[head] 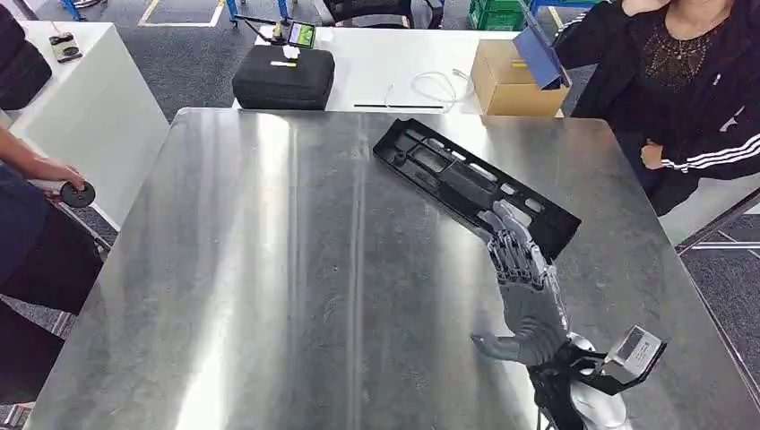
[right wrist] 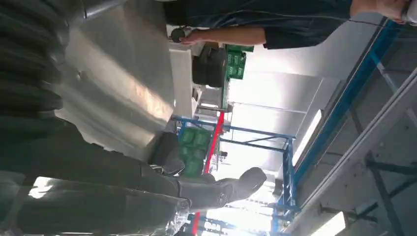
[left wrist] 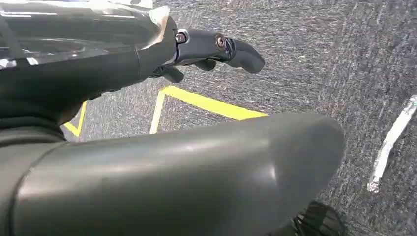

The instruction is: Take the parts from the cabinet and place them on the table.

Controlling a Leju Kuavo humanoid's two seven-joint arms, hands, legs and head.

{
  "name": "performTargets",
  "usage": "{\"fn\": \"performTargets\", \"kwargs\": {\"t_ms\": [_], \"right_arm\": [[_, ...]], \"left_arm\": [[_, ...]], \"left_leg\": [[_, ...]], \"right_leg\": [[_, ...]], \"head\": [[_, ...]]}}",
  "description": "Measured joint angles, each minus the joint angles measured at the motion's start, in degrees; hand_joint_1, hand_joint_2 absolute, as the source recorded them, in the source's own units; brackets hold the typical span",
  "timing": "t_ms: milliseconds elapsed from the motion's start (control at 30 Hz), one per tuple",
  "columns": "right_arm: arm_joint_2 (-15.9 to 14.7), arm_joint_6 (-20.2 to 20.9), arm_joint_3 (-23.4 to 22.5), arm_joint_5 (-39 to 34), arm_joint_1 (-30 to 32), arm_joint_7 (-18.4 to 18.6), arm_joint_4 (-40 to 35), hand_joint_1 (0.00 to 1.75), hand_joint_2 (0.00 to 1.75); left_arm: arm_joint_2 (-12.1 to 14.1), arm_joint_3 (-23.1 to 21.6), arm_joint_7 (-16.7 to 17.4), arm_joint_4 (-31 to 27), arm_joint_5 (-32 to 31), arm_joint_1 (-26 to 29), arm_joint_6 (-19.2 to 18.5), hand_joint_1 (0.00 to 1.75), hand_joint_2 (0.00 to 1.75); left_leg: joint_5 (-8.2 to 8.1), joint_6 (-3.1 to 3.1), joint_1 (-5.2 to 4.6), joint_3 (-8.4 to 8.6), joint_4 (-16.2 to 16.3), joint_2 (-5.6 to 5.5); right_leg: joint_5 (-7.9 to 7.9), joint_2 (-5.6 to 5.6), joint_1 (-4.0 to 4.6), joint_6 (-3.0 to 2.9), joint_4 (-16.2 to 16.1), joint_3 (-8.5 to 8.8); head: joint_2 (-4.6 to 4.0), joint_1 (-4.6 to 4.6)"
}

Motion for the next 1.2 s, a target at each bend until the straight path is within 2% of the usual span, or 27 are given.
{"fn": "performTargets", "kwargs": {"t_ms": [33, 100, 133, 167, 267, 300, 333, 400, 467, 500, 533, 600, 633, 667, 767, 800, 833, 867, 900, 933, 967, 1000, 1033, 1100, 1133, 1167, 1200], "right_arm": [[0.0, 0.0, 0.0, 0.0, 0.1, 0.0, 0.0, 0.0, 1.75], [0.0, 0.0, 0.0, 0.4, 0.0, 0.0, 0.0, 0.0, 1.75], [0.1, -0.2, 0.0, 0.9, 0.0, 0.0, 0.0, 0.0, 1.75], [0.1, -0.4, 0.1, 1.3, 0.1, 0.0, 0.0, 0.0, 1.75], [0.4, -0.6, 0.0, 2.0, 0.0, -0.2, 0.0, 0.0, 1.75], [0.5, -0.7, 0.0, 2.1, 0.0, -0.2, 0.0, 0.0, 1.75], [0.5, -0.9, 0.0, 2.2, 0.0, -0.2, 0.0, 0.0, 1.75], [0.6, -1.0, -0.1, 2.6, 0.0, -0.2, 0.0, 0.0, 1.75], [0.7, -1.0, -0.1, 2.7, 0.0, -0.2, 0.0, 0.0, 1.75], [0.8, -1.0, -0.1, 2.7, 0.1, -0.2, 0.0, 0.0, 1.75], [0.8, -1.0, -0.2, 2.7, 0.1, -0.2, 0.0, 0.0, 1.75], [0.8, -1.0, -0.3, 2.7, 0.1, -0.2, 0.0, 0.0, 1.75], [0.9, -1.0, -0.4, 2.7, 0.0, -0.2, 0.0, 0.0, 1.75], [0.9, -1.0, -0.5, 2.7, 0.1, -0.2, 0.0, 0.0, 1.75], [0.9, -1.0, -0.6, 2.8, 0.1, -0.2, 0.0, 0.0, 1.75], [0.9, -1.0, -0.6, 2.8, 0.1, -0.2, 0.0, 0.0, 0.0], [0.9, -1.0, -0.6, 2.8, 0.1, -0.2, 0.0, 0.0, 0.0], [0.8, -1.0, -0.7, 2.8, 0.1, -0.2, 0.0, 0.0, 0.0], [0.8, -1.0, -0.7, 2.8, 0.1, -0.2, 0.0, 0.0, 0.0], [0.8, -1.0, -0.8, 2.8, 0.1, -0.2, 0.0, 0.0, 0.0], [0.8, -1.1, -0.9, 2.8, 0.1, -0.2, 0.1, 0.0, 0.0], [0.9, -1.3, -1.0, 2.9, 0.2, -0.2, 0.2, 0.0, 0.0], [0.9, -1.5, -1.1, 3.0, 0.2, -0.2, 0.2, 0.0, 0.0], [1.0, -1.7, -1.4, 3.2, 0.2, -0.2, 0.3, 0.0, 0.0], [1.1, -1.9, -1.5, 3.3, 0.2, -0.2, 0.3, 0.0, 0.0], [1.2, -2.1, -1.6, 3.5, 0.1, -0.2, 0.3, 0.0, 0.0], [1.3, -2.2, -1.6, 3.7, 0.2, -0.2, 0.3, 0.0, 0.0]], "left_arm": [[0.0, 0.0, 0.0, 0.0, 0.0, 0.1, 0.0, 0.0, 0.0], [0.0, 0.0, -0.4, 0.0, 0.0, 0.0, -0.3, 0.0, 0.0], [0.0, 0.0, -0.5, 0.0, 0.0, 0.0, -0.3, 0.0, 0.0], [0.0, 0.0, -0.7, 0.0, 0.0, 0.0, -0.4, 0.0, 0.0], [0.0, 0.0, -0.9, 0.0, 0.0, 0.0, -0.7, 0.0, 0.0], [0.0, 0.0, -0.8, 0.0, -0.1, 0.0, -0.7, 0.0, 0.0], [0.0, 0.0, -0.8, 0.0, -0.2, 0.0, -0.9, 0.0, 0.0], [0.0, 0.0, -0.6, 0.0, -0.2, 0.0, -0.9, 0.0, 0.0], [0.0, 0.0, -0.5, 0.0, -0.3, 0.0, -1.0, 0.0, 0.0], [0.0, 0.0, -0.5, 0.0, -0.3, 0.0, -1.0, 0.0, 0.0], [0.0, 0.0, -0.5, 0.0, -0.3, 0.0, -1.0, 0.0, 0.0], [0.0, 0.0, -0.5, 0.0, -0.4, 0.0, -1.1, 0.0, 0.0], [0.0, 0.0, -0.5, 0.0, -0.4, -0.2, -1.1, 0.0, 0.0], [0.0, 0.0, -0.5, 0.0, -0.4, -0.3, -1.1, 0.0, 0.0], [0.0, 0.0, -0.5, 0.0, -0.5, -0.3, -1.1, 0.0, 0.0], [0.0, 0.0, -0.5, 0.0, -0.5, -0.2, -1.1, 0.0, 0.0], [-0.1, 0.0, -0.5, 0.0, -0.5, -0.3, -1.1, 0.0, 0.0], [0.0, 0.0, -0.5, 0.0, -0.5, -0.4, -1.1, 0.0, 0.0], [0.0, 0.0, -0.5, 0.0, -0.5, -0.5, -1.1, 0.0, 0.0], [-0.1, 0.0, -0.5, 0.0, -0.5, -0.4, -1.1, 0.0, 0.0], [-0.1, 0.0, -0.5, 0.0, -0.5, -0.4, -1.1, 0.0, 0.0], [-0.1, 0.0, -0.5, 0.0, -0.5, -0.4, -1.1, 0.0, 0.0], [-0.1, 0.0, -0.5, 0.0, -0.5, -0.4, -1.1, 0.0, 0.0], [-0.1, 0.0, -0.5, 0.0, -0.3, -0.4, -1.1, 0.0, 0.0], [-0.2, 0.0, -0.5, 0.0, -0.3, -0.4, -1.1, 0.0, 0.0], [-0.2, 0.0, -0.5, 0.0, -0.2, -0.4, -1.0, 0.0, 0.0], [-0.3, 0.0, -0.5, 0.0, -0.2, -0.4, -0.8, 0.0, 0.0]], "left_leg": [[0.04, -0.18, 0.2, 0.19, 0.1, 0.0], [-0.29, -0.71, 0.66, 0.76, 0.1, -0.09], [-0.46, -1.28, 0.46, 0.72, 0.2, -0.16], [-0.5, -1.69, 0.46, 0.7, 0.3, -0.32], [-0.19, -2.62, 0.3, 0.87, 0.3, -0.4], [-0.67, -2.91, 0.56, 0.6, 0.7, -0.25], [-2.31, -3.14, 0.65, 0.2, 2.0, 0.43], [-7.51, -3.47, 0.76, -2.51, 9.1, 0.88], [-10.91, -3.73, 0.81, -5.38, 16.9, 1.05], [-10.55, -3.76, 0.82, -5.19, 17.5, 1.07], [-9.1, -3.68, 0.84, -3.67, 15.6, 1.1], [-5.33, -3.39, 0.85, 2.09, 6.7, 1.2], [-4.44, -3.1, 0.86, 5.46, 1.7, 1.35], [-4.8, -3.0, 0.58, 6.39, -0.1, 1.3], [-4.08, -2.17, -0.03, 5.43, 0.0, 1.19], [-3.3, -1.48, 0.18, 4.85, -0.6, 1.25], [-2.67, -1.15, 0.33, 4.96, -0.7, 1.47], [-2.22, -0.58, 0.35, 4.13, -0.8, 1.47], [-1.79, -0.36, 0.34, 3.64, -0.8, 1.46], [-1.15, -0.33, 0.29, 2.71, -0.7, 1.48], [-0.66, -0.34, 0.23, 2.01, -0.7, 1.52], [-0.19, -0.36, 0.23, 1.39, -0.7, 1.52], [0.24, -0.44, 0.25, 0.8, -0.6, 1.51], [1.02, -0.79, 0.35, -0.15, -0.6, 1.41], [1.42, -1.05, 0.35, -0.4, -0.5, 1.34], [1.65, -1.36, 0.06, -0.68, -0.4, 1.3], [2.19, -1.81, 0.0, -0.84, -0.4, 1.35]], "right_leg": [[1.91, -0.01, -0.17, 0.79, -2.5, 0.61], [7.11, -0.02, -0.72, 2.51, -12.9, 4.9], [8.43, -0.2, -1.04, 2.75, -16.7, 6.42], [9.54, 0.18, -0.23, 1.87, -15.7, 6.7], [9.22, 0.38, -0.08, 0.73, -15.9, 6.31], [9.55, 0.27, -1.1, -0.04, -16.2, 6.2], [9.72, 0.21, -0.9, -0.61, -16.2, 6.08], [9.99, -0.05, -0.49, -2.11, -16.2, 5.61], [10.41, -0.25, -0.08, -2.69, -16.1, 4.94], [10.6, -0.3, 0.06, -2.78, -16.1, 4.67], [10.83, -0.32, 0.11, -2.8, -16.1, 4.43], [11.17, -0.32, 0.11, -2.4, -16.1, 4.21], [11.39, -0.32, 0.13, -2.31, -16.0, 4.19], [11.6, -0.32, 0.66, -1.99, -15.9, 3.87], [12.59, -0.39, 0.34, -0.56, -16.2, 3.76], [12.82, -0.34, 0.64, -0.03, -16.3, 3.44], [11.7, -0.27, 0.25, -0.14, -15.5, 2.84], [8.96, -0.26, 0.38, -0.7, -12.8, 1.5], [6.75, -0.25, 0.33, -1.08, -9.7, 0.48], [3.64, -0.21, 0.34, -1.37, -4.0, -1.21], [2.31, -0.2, 0.33, -1.23, -0.4, -2.05], [2.26, -0.21, 0.26, -0.81, 1.2, -1.93], [3.05, -0.21, 0.22, -0.23, 0.4, -0.66], [6.15, -0.22, 0.08, 0.94, -8.0, 5.33], [6.91, -0.21, 0.05, 0.99, -13.9, 9.31], [6.14, -0.12, 0.26, 0.54, -17.8, 11.92], [6.15, 0.03, 0.77, 0.17, -18.7, 12.29]], "head": [[0.0, 0.0], [0.0, 0.07], [0.0, 0.15], [0.0, 0.11], [0.0, -0.22], [0.0, -0.18], [0.0, -0.26], [0.0, -0.44], [0.0, -0.41], [0.0, -0.37], [0.0, -0.44], [0.0, -0.44], [0.0, -0.44], [0.0, -0.4], [0.0, -0.24], [0.0, -0.33], [0.0, -0.39], [0.0, 0.0], [0.0, 0.22], [0.0, 0.15], [0.0, 0.26], [0.0, 0.17], [0.0, 0.24], [0.0, 0.22], [0.0, 0.24], [0.0, 0.26], [0.0, 0.0]]}}
